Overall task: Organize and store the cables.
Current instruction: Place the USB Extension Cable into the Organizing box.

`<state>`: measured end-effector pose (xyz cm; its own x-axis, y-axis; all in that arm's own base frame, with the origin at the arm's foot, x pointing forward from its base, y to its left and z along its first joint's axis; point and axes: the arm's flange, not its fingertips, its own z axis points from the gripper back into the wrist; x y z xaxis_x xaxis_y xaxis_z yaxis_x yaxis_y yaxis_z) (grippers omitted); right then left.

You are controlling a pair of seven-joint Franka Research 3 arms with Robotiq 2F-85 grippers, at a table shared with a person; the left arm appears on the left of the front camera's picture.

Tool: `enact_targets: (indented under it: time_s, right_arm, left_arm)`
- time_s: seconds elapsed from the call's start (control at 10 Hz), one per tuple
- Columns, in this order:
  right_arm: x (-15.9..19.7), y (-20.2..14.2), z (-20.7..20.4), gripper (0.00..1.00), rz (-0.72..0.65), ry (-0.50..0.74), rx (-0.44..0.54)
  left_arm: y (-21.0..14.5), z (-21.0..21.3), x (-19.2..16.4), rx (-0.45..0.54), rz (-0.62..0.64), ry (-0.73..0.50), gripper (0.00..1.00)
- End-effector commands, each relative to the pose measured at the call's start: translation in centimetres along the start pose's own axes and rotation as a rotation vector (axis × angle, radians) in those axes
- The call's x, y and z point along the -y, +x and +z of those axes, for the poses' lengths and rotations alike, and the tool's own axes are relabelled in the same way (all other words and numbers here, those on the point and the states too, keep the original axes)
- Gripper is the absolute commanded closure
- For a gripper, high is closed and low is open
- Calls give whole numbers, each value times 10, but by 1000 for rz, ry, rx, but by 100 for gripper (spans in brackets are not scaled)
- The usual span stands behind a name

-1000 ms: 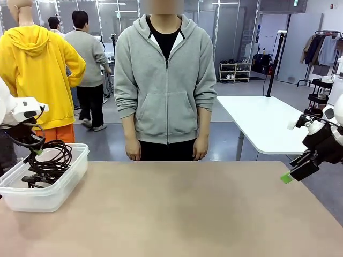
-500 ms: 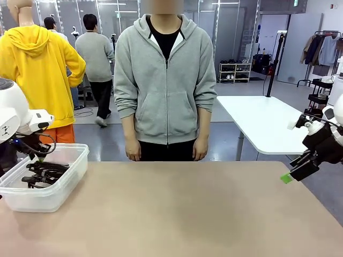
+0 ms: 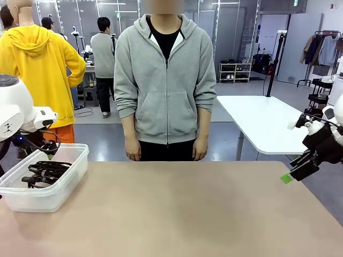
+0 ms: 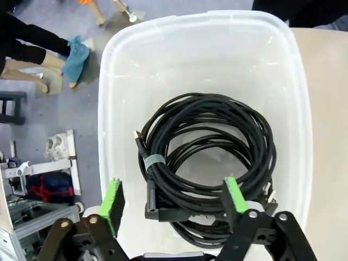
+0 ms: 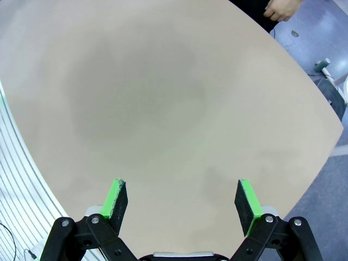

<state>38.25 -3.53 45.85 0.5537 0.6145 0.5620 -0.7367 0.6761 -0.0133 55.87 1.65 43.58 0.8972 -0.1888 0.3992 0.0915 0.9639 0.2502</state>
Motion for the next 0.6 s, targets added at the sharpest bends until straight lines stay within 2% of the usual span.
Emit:
enact_targets:
  time_s: [0.0,0.1,0.2,0.3,0.5]
  right_arm:
    - [-2,2,1,0,-22,-2,-17]
    - [-2,2,1,0,-22,-2,-17]
    - [-2,2,1,0,-22,-2,-17]
    - [-2,2,1,0,-22,-2,-17]
    - [-2,2,1,0,-22,-2,-17]
  left_arm:
    - [-13,12,5,-2,54,-1,0]
    - [-18,17,5,-2,91,15,0]
    - [-24,23,5,-11,140,2,6]
    - [-7,10,0,6,36,-1,6]
    - [-7,10,0,6,36,-1,6]
